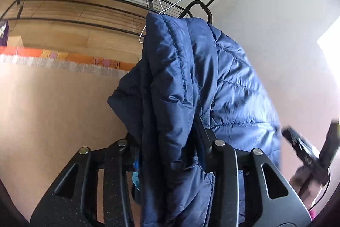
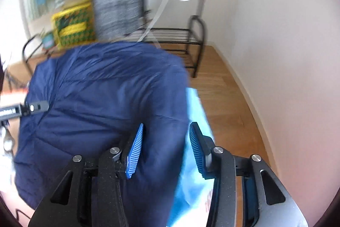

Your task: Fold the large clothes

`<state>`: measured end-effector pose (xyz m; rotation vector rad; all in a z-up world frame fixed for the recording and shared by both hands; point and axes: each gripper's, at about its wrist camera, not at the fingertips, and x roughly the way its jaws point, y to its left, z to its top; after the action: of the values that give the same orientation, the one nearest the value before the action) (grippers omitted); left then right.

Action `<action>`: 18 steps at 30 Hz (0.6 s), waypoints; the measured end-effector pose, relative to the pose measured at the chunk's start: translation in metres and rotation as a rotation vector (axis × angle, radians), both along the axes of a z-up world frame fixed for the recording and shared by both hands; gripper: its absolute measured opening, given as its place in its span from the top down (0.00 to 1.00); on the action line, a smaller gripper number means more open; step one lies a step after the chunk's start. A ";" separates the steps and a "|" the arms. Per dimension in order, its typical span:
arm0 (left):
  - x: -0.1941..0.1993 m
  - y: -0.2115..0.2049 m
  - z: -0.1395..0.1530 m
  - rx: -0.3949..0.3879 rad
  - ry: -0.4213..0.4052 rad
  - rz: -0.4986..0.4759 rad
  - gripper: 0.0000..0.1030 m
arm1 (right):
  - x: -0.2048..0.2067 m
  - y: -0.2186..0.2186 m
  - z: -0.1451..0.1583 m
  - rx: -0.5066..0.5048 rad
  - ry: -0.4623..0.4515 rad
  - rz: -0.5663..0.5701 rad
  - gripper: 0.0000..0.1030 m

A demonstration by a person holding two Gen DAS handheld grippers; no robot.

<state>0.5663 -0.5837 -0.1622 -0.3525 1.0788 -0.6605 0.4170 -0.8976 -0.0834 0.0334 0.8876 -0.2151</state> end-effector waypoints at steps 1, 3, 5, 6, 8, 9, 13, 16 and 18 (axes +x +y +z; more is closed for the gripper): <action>-0.002 0.001 -0.001 -0.006 0.008 0.001 0.59 | -0.018 -0.010 0.004 0.048 -0.021 -0.049 0.42; -0.002 0.002 -0.002 -0.013 0.009 -0.001 0.59 | -0.053 -0.021 0.006 0.174 -0.065 -0.054 0.40; -0.002 0.003 -0.002 -0.026 0.017 0.000 0.59 | -0.089 -0.028 0.000 0.293 -0.083 -0.065 0.38; 0.000 0.004 -0.004 -0.032 0.026 0.002 0.59 | -0.105 -0.030 -0.005 0.350 -0.089 -0.068 0.36; 0.001 0.005 -0.005 -0.044 0.045 0.012 0.59 | -0.135 -0.035 -0.021 0.450 -0.084 -0.100 0.33; 0.001 0.006 -0.006 -0.049 0.054 0.018 0.59 | -0.145 -0.037 -0.030 0.499 -0.072 -0.111 0.33; 0.000 0.005 -0.006 -0.041 0.051 0.020 0.59 | -0.155 -0.034 -0.065 0.649 -0.029 -0.105 0.33; -0.001 0.004 -0.007 -0.033 0.047 0.010 0.58 | -0.153 -0.025 -0.063 0.665 -0.062 -0.074 0.71; -0.001 0.005 -0.006 -0.027 0.051 0.006 0.53 | -0.141 -0.017 -0.051 0.568 -0.054 -0.085 0.79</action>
<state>0.5651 -0.5790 -0.1686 -0.3977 1.1179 -0.6642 0.2756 -0.9151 -0.1347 0.6025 0.8709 -0.0349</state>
